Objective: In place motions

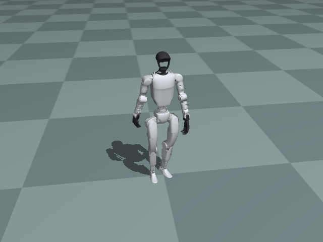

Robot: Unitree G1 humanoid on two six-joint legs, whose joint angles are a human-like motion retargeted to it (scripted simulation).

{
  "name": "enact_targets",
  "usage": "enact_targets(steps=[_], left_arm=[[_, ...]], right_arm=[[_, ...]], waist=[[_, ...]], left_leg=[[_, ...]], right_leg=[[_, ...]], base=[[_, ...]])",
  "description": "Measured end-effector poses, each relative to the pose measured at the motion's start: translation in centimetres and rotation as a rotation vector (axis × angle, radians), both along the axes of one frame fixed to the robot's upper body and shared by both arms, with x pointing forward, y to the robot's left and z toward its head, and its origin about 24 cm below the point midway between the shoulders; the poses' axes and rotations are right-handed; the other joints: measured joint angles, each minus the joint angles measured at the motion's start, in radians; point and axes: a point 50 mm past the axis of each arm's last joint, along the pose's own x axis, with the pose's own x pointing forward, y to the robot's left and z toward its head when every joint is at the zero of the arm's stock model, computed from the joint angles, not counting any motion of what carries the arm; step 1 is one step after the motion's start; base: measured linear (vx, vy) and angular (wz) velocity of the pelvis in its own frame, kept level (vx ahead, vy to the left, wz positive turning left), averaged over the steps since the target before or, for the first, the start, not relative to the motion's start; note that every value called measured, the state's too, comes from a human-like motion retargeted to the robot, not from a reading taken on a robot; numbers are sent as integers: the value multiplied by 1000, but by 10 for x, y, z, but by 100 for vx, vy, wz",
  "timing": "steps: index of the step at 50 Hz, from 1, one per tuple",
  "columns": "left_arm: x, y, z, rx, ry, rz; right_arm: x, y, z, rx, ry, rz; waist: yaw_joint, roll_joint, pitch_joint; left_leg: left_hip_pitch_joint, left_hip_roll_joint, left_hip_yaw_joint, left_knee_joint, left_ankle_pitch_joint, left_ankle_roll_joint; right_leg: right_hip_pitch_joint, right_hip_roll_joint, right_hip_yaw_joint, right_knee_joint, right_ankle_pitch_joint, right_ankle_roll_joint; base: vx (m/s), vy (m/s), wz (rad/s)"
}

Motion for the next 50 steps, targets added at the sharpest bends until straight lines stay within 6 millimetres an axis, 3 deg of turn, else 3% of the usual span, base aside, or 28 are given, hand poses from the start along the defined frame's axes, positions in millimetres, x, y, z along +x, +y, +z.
enact_targets(steps=[7, 10, 13, 16, 20, 30, 35, 39, 42, 45, 50], left_arm=[[56, 9, 18, 51, -178, -34], [64, 8, 21, 54, -209, -45], [60, 6, 19, 48, -200, -48], [44, 3, 13, 31, -153, -38], [7, -2, 1, 1, -43, -11], [-122, -20, -12, -65, 306, 126], [-175, -27, -6, -86, 438, 200], [-200, -30, 0, -92, 509, 242], [-206, -31, 1, -95, 532, 256], [-199, -31, -1, -95, 516, 254], [-164, -30, -8, -93, 430, 207]], right_arm=[[-23, -4, 7, -55, 51, -96], [-20, -2, 6, -46, 53, -81], [-7, 2, 2, -16, 27, -48], [13, 7, -3, 23, -12, 9], [50, 19, -11, 83, -84, 123], [162, 69, -13, 255, -399, 327], [199, 86, -5, 308, -531, 344], [209, 90, -2, 324, -579, 358], [205, 88, -3, 321, -574, 369], [190, 82, -7, 307, -532, 373], [146, 64, -16, 257, -394, 351]], waist=[[1, 0, 0], [4, 3, -2], [10, 4, -4], [16, 4, -6], [23, 4, -7], [31, 1, -11], [31, 0, -14], [31, -2, -13], [28, -4, -12], [24, -5, -13], [16, -6, -13]], left_leg=[[-3, 0, -3, 3, 2, -1], [-4, -1, -9, 3, 3, -1], [-5, -3, -16, 3, 5, 0], [-5, -7, -24, 3, 7, 0], [-3, -11, -34, 2, 9, 0], [-5, -16, -58, 2, 12, -1], [-9, -19, -69, 2, 13, 0], [-10, -20, -71, 2, 13, 1], [-9, -20, -71, 1, 14, 1], [-7, -19, -67, 0, 12, 2], [-1, -15, -52, 0, 8, 2]], right_leg=[[4, -1, -10, -2, -2, -1], [6, -1, -15, -3, -4, -2], [8, -3, -20, -4, -5, -3], [12, -4, -24, -5, -7, -4], [17, -5, -27, -6, -9, -6], [19, -6, -35, -4, -14, -5], [18, -8, -37, -3, -17, -3], [19, -9, -39, -4, -18, -3], [20, -9, -39, -4, -18, -2], [20, -8, -37, -4, -17, -2], [20, -5, -28, -4, -15, -2]], base=[[0, 0, 0], [0, 0, 0], [0, 0, 0], [0, 0, 0], [0, 0, 0], [0, 0, 0], [0, 0, 0], [0, 0, 0], [0, 0, 0], [0, 0, 0], [0, -1, -8]])
